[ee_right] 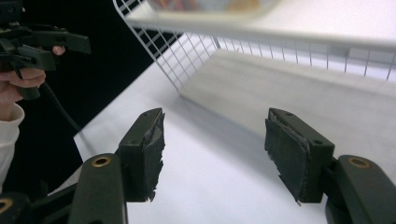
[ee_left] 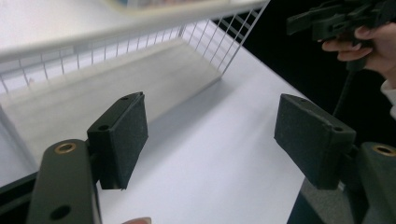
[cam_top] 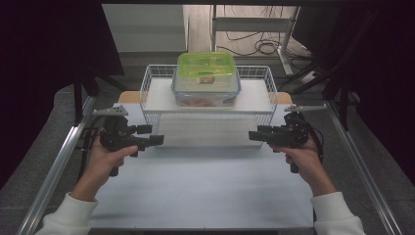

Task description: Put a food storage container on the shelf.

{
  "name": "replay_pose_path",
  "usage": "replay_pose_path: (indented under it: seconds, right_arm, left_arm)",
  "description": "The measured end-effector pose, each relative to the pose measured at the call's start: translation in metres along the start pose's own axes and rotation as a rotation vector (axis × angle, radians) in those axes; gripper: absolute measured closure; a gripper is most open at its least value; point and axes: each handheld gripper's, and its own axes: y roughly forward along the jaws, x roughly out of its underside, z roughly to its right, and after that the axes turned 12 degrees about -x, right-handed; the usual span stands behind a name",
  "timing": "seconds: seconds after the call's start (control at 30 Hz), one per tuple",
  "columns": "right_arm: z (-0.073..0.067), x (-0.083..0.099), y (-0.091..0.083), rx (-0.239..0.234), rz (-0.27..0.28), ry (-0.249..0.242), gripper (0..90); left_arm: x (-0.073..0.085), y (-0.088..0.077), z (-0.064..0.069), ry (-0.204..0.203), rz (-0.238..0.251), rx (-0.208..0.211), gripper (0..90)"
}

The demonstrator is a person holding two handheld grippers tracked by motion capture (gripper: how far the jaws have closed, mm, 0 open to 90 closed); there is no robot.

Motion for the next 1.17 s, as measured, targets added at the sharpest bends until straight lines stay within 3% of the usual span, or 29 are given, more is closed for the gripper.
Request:
replay_pose_path:
  seconds: [0.23, 0.43, 0.53, 0.8, 1.17]
  right_arm:
    - [0.003, 0.036, 0.005, -0.015, -0.021, -0.001, 37.6]
    - [0.012, 0.072, 0.017, 0.009, -0.093, 0.006, 37.3]
    - [0.015, 0.077, 0.020, 0.011, -0.113, 0.007, 36.9]
    - [0.013, 0.080, 0.030, 0.016, -0.151, -0.016, 36.2]
    - [0.013, 0.081, 0.033, 0.041, -0.156, -0.037, 34.3]
  left_arm:
    - [0.039, 0.011, 0.000, 0.024, -0.047, -0.046, 26.2]
    - [0.064, 0.023, -0.003, 0.013, -0.094, -0.041, 26.4]
    - [0.069, 0.027, -0.003, 0.015, -0.108, -0.056, 26.4]
    - [0.071, 0.031, -0.002, 0.009, -0.110, -0.042, 26.4]
    - [0.074, 0.031, -0.003, 0.009, -0.114, -0.049, 26.4]
